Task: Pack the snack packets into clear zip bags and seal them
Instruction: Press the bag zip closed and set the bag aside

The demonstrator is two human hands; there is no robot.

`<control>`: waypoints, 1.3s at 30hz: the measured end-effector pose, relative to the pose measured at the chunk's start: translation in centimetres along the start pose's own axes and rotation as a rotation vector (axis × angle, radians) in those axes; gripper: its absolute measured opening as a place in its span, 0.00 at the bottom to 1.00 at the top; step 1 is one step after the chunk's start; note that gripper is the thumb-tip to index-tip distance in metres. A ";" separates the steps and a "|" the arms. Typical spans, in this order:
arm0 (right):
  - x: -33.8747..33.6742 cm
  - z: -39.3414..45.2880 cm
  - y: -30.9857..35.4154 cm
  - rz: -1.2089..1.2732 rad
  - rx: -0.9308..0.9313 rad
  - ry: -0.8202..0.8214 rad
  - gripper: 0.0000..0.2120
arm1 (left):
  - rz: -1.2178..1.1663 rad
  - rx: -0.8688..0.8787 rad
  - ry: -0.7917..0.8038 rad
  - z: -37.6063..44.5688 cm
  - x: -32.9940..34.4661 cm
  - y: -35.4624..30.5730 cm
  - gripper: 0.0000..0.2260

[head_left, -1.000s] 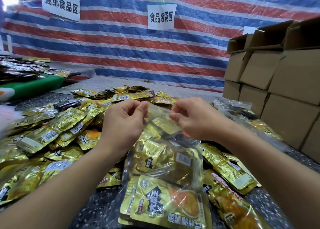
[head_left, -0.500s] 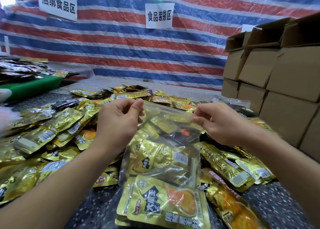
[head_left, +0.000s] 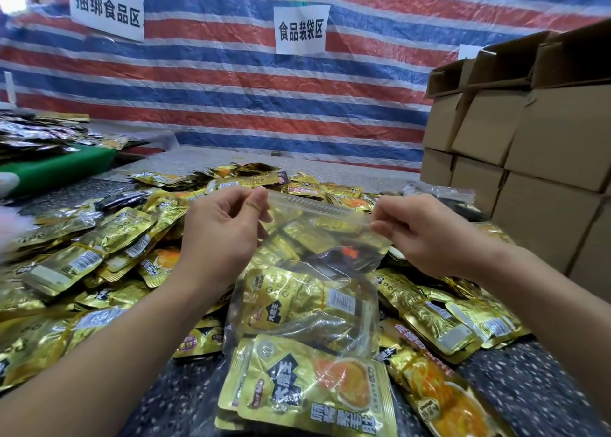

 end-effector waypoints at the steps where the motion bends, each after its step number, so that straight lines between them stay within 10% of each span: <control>1: 0.0 0.0 0.0 0.012 0.005 0.002 0.15 | -0.005 0.003 0.013 0.0 0.1 0.1 0.13; 14: 1.4 -1.5 -1.4 0.656 0.298 -0.131 0.15 | -0.420 -0.287 0.186 -0.8 2.3 1.8 0.11; 23: 6.7 -3.9 -0.4 1.215 0.477 0.355 0.28 | -0.611 -0.409 0.055 -0.4 1.9 2.1 0.07; 30: 7.9 -5.5 2.6 1.252 0.419 0.688 0.15 | -0.655 -0.396 0.013 -0.2 1.8 1.9 0.06; 39: 6.0 -4.7 -1.0 1.386 0.631 0.272 0.22 | -0.593 -0.404 -0.111 0.3 0.7 2.0 0.17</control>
Point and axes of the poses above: each hand's wrist, its own z-axis towards the middle knuckle, its own x-axis out of the palm, y = z × x, the point moved 6 cm from there along z, towards the middle knuckle, and after that the axes turned 7 degrees about x, right-handed, at the moved point
